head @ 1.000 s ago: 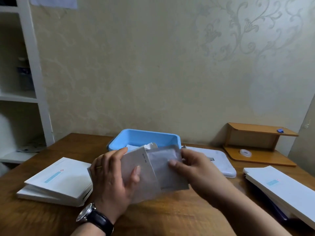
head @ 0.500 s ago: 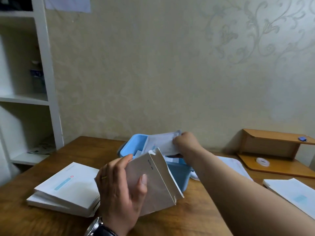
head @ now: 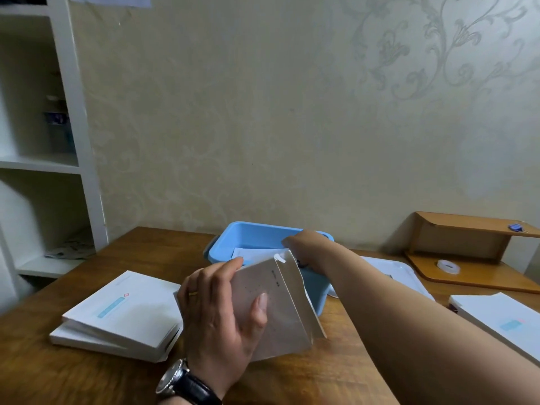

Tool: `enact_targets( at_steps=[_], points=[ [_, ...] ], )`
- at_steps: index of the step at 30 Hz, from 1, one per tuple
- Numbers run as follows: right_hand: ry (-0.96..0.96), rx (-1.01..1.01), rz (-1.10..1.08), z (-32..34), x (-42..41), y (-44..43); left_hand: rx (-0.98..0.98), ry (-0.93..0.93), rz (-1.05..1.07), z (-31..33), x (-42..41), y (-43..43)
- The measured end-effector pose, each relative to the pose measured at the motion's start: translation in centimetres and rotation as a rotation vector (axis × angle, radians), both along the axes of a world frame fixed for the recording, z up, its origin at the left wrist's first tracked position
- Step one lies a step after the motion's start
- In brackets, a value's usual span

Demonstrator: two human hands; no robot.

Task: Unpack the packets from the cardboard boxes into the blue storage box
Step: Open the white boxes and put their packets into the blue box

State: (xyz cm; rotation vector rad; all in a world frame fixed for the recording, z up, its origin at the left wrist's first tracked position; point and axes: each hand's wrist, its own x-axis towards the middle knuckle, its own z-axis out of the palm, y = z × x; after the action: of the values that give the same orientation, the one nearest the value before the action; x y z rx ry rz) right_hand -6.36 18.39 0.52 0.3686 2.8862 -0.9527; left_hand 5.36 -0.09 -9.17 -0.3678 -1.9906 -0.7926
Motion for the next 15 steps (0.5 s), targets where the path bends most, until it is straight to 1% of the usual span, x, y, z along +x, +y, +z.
enact_targets(
  at_steps=[2,4,6,7,8,9,11,12,13,15],
  points=[
    [-0.023,0.01,0.016,-0.1,0.2,0.1,-0.005,0.005,-0.002,0.1,0.0,0.0],
    [0.01,0.047,0.078,0.4,1.0,0.1,-0.019,-0.007,-0.011,0.1,0.0,0.0],
    [0.17,0.078,0.111,1.5,2.4,0.3,-0.044,-0.035,-0.014,0.1,0.0,0.0],
    [0.297,0.048,0.116,1.9,3.5,0.4,-0.056,-0.049,-0.014,0.1,0.0,0.0],
    [0.421,-0.045,0.128,2.3,5.0,0.7,-0.063,-0.06,-0.015,0.1,0.0,0.1],
    [0.505,-0.195,0.145,2.6,6.7,0.9,-0.068,-0.067,-0.017,0.1,0.0,0.1],
    [0.544,-0.49,0.197,2.1,11.0,1.9,-0.075,-0.064,-0.018,0.1,0.1,0.2],
    [0.534,-0.571,0.241,1.4,13.3,2.6,-0.08,-0.055,-0.02,0.1,0.2,0.2],
    [0.507,-0.589,0.29,0.6,15.4,3.3,-0.087,-0.047,-0.022,0.1,0.2,0.1],
    [0.409,-0.53,0.365,-1.9,18.0,4.5,-0.112,-0.058,-0.024,0.2,0.2,0.2]
  ],
)
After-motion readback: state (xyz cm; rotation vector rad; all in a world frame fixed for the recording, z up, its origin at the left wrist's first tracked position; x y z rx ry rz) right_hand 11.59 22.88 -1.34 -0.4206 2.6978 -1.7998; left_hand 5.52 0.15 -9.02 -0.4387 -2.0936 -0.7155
